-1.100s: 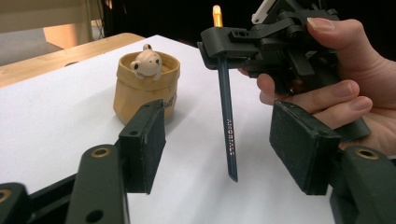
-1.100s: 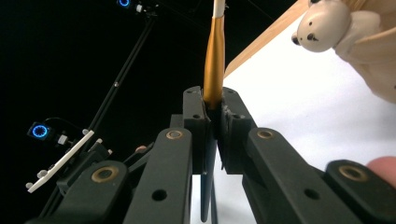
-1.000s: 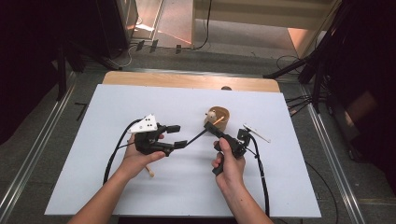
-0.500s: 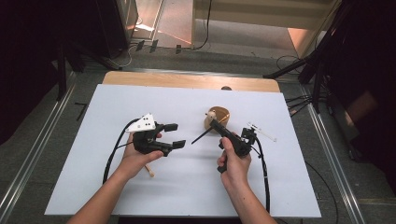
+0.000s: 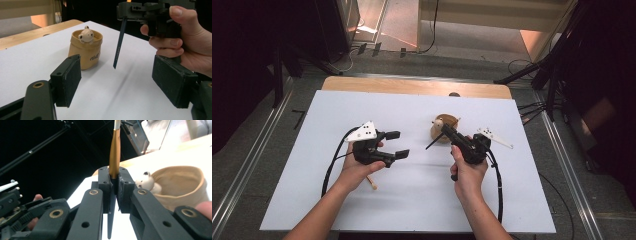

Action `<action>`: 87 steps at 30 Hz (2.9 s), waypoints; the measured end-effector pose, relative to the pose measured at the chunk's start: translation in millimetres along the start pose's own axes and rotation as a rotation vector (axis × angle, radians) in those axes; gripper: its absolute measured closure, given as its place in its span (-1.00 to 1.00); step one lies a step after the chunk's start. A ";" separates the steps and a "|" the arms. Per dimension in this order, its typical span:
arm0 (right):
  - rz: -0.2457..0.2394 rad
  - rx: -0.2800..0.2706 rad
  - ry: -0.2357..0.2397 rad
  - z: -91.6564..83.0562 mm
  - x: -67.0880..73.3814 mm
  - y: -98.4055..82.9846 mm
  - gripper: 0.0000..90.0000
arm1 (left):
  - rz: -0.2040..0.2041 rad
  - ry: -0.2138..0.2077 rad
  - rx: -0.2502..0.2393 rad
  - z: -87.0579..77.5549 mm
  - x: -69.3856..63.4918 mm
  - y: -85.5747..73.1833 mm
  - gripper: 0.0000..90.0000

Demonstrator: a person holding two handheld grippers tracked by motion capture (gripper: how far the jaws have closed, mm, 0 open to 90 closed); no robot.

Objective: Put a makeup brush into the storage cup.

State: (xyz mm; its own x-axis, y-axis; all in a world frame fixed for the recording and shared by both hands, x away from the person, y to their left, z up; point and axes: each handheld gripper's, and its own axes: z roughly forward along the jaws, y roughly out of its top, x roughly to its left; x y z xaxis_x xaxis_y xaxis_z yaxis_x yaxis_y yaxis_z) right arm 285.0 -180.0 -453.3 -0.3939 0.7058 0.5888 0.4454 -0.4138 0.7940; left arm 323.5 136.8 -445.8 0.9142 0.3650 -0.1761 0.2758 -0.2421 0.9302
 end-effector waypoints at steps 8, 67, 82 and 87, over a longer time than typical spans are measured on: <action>-0.088 -0.013 -0.039 -3.0 2.5 7.6 0.88 | -0.009 0.040 0.010 0.6 -0.4 0.0 -0.77; -0.402 -0.085 -0.210 5.3 -5.5 55.7 0.88 | -0.022 0.100 -0.009 -11.0 8.5 -4.9 -1.00; -0.418 -0.019 -0.238 20.0 -17.7 45.3 0.88 | -0.028 0.095 -0.005 -10.5 8.3 -5.4 -1.00; -0.421 0.002 -0.246 24.4 -20.6 41.0 0.88 | -0.031 0.093 -0.007 -10.8 8.2 -5.3 -1.00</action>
State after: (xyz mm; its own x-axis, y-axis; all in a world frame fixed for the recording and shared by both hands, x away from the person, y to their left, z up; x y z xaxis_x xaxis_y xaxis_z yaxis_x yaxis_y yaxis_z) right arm 331.0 -197.5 -436.5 -0.3388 0.9266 0.1631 0.2902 -0.0620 0.9550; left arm 326.3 150.7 -448.6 0.8735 0.4544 -0.1745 0.3013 -0.2231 0.9271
